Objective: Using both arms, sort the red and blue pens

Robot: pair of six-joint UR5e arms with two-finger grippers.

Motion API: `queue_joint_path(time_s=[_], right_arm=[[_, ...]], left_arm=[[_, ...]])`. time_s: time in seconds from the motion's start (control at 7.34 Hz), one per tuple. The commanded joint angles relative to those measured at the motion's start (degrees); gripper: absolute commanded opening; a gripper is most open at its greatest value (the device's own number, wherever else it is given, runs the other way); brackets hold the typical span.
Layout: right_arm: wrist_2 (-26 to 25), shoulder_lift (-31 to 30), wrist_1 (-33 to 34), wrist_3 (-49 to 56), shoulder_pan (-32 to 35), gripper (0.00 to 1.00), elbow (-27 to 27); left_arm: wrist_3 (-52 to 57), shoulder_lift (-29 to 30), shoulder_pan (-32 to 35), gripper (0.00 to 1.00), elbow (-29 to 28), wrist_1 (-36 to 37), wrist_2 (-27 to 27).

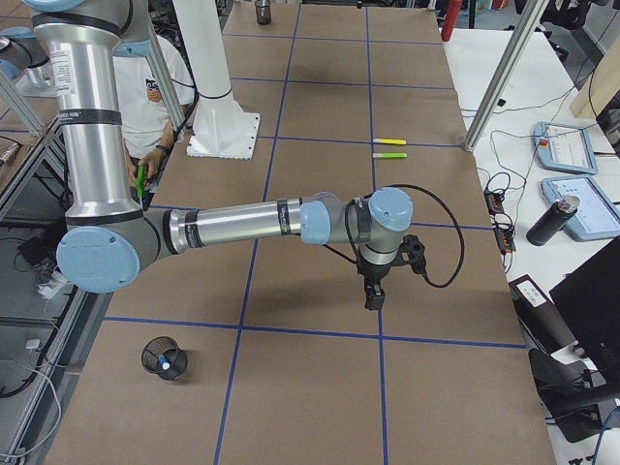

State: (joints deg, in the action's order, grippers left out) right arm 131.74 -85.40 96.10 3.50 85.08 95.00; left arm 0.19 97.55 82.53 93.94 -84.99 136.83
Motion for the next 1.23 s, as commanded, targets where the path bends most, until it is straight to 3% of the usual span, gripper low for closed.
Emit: queue_joint_path(time_s=[0.0, 1.09], right_arm=[[-0.1, -0.1, 0.0, 0.0, 0.0, 1.00, 0.0], [-0.1, -0.3, 0.0, -0.1, -0.1, 1.00, 0.0]], left_arm=[[0.0, 0.0, 0.0, 1.00, 1.6, -0.1, -0.1], [-0.1, -0.2, 0.0, 1.00, 3.1, -0.2, -1.2]])
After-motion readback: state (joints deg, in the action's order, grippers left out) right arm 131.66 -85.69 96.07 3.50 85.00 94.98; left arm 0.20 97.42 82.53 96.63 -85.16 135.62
